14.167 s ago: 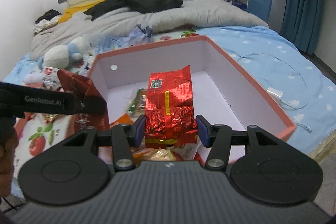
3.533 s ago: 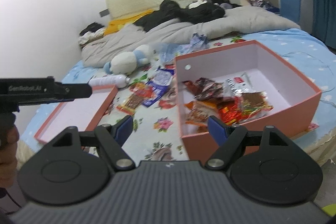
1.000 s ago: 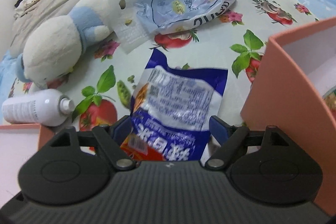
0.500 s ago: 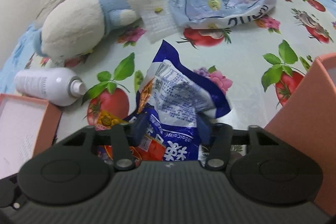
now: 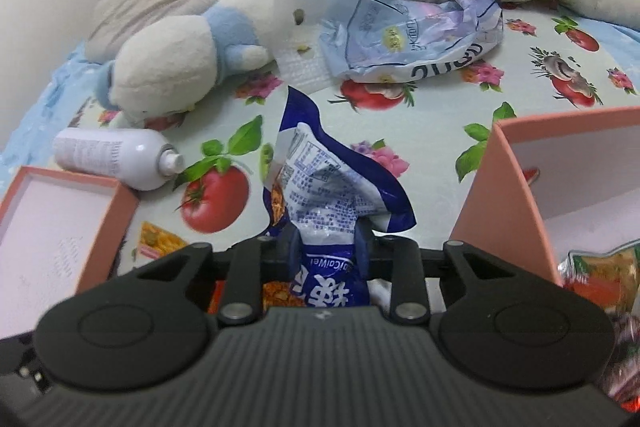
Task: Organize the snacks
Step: 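Grasp the blue-white bag with the right tool while the left tool reaches the red strip pack, then grasp the red-labelled strip snack pack with the left tool while the right tool holds the bag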
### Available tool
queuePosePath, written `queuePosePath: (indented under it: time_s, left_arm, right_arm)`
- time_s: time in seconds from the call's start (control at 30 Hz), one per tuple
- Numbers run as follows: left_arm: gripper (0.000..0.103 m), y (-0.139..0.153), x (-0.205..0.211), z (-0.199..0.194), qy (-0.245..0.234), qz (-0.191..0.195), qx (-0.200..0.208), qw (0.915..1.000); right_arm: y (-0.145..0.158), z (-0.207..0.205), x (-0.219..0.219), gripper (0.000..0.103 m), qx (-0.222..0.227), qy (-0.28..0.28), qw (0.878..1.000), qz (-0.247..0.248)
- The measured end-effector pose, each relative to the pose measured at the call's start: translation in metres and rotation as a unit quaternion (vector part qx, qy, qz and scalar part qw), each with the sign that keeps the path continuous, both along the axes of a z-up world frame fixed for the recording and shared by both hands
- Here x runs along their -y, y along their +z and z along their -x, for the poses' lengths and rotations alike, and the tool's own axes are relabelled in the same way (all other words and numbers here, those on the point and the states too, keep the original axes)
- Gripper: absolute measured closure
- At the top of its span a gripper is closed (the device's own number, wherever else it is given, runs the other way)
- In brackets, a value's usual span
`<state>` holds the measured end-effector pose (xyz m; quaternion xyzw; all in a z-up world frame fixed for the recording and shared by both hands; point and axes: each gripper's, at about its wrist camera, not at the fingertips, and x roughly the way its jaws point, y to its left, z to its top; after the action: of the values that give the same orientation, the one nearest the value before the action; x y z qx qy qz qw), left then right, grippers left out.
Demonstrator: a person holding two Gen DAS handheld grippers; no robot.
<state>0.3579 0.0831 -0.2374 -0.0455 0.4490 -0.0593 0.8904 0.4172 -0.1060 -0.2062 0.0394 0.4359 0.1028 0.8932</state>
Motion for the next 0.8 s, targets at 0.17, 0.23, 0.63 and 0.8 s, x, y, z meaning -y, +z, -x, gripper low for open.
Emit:
queuePosePath:
  time_s: [0.17,0.23,0.63,0.8]
  left_arm:
    - [0.047,0.001,-0.023,0.017,0.065,0.053,0.005,0.9965]
    - [0.047,0.002,-0.021,0.025,0.073,0.049,0.016,0.9960]
    - [0.089,0.013,-0.023,0.074,0.090,0.070,0.030,0.9930]
    - [0.089,0.013,-0.015,0.087,0.077,0.062,0.019,0.9950]
  right_arm:
    - [-0.003,0.032,0.003,0.072,0.016,0.014,1.000,-0.006]
    - [-0.003,0.044,0.006,0.072,0.021,0.009,1.000,-0.014]
    - [0.010,0.117,0.029,0.072,0.037,0.002,0.999,-0.029]
    - [0.021,0.151,0.032,0.072,0.047,0.031,0.998,-0.011]
